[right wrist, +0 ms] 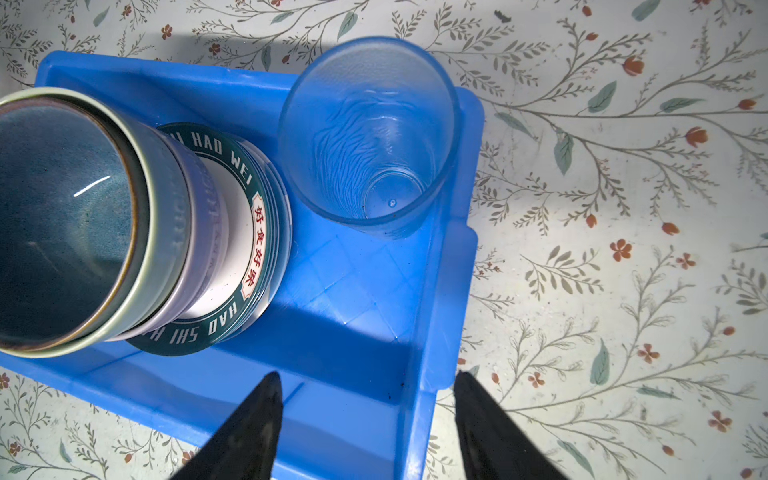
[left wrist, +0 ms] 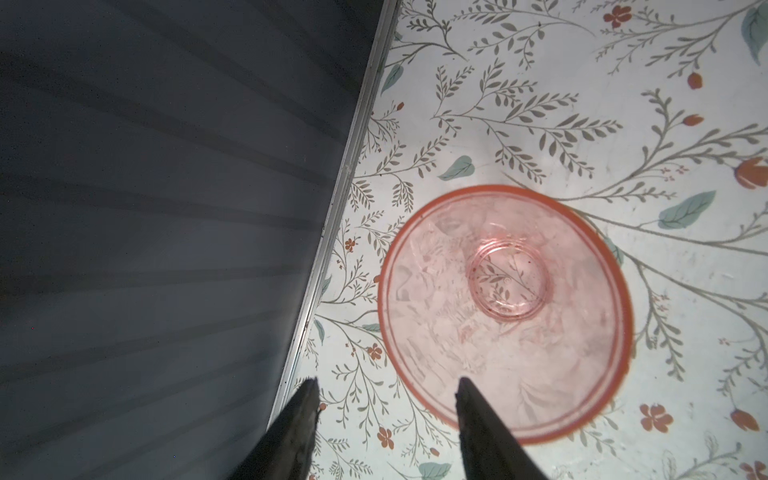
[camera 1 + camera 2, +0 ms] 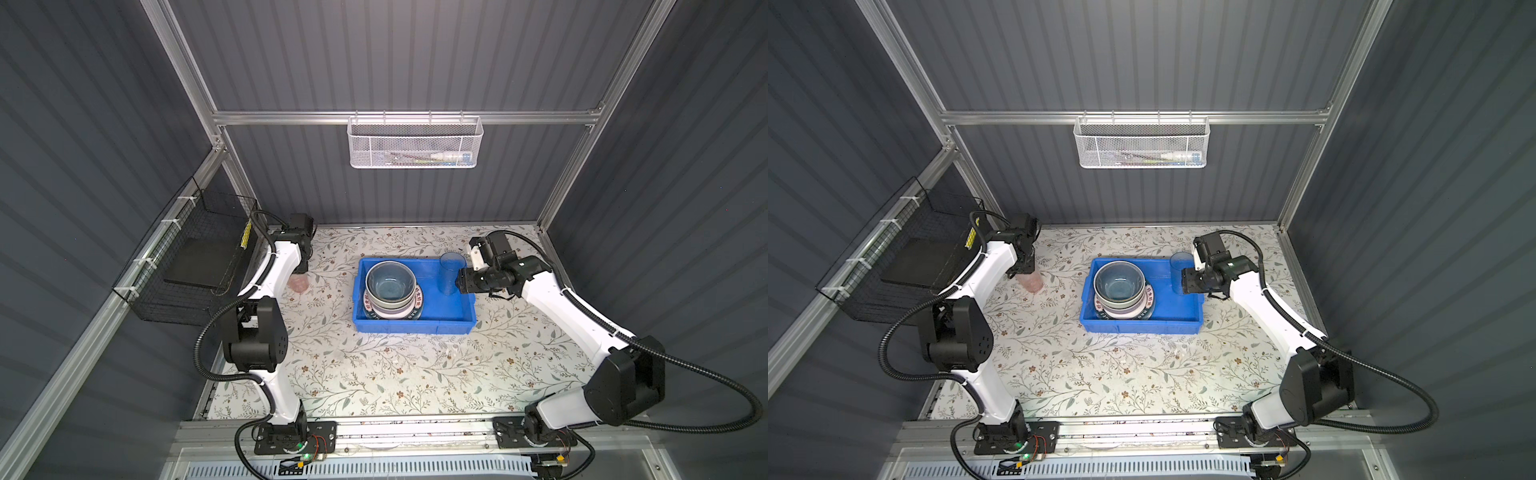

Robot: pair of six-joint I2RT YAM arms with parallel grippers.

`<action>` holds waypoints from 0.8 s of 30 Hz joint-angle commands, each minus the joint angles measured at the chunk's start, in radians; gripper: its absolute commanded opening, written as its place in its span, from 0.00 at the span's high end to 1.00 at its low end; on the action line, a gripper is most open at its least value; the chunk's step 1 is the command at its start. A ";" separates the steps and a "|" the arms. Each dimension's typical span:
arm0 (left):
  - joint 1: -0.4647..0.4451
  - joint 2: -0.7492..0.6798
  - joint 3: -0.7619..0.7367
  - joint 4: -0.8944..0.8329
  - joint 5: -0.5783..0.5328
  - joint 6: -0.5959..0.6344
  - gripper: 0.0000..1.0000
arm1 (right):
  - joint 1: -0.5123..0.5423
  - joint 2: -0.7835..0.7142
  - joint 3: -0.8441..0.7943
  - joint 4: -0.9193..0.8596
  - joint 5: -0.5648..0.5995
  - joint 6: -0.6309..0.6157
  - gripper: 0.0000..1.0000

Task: Place the mixed dishes into the plastic bin
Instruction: 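Lower the left gripper around the pink cup on the table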

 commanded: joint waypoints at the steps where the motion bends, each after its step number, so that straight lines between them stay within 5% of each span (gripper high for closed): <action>1: 0.017 0.027 0.028 -0.007 0.032 -0.001 0.46 | 0.004 -0.022 -0.014 0.017 -0.010 0.013 0.33; 10: 0.043 0.078 0.068 -0.016 0.133 -0.009 0.49 | 0.004 -0.038 -0.039 0.022 -0.005 0.021 0.33; 24: 0.051 0.137 0.108 -0.013 0.225 -0.010 0.69 | 0.003 -0.055 -0.054 0.018 0.015 0.022 0.33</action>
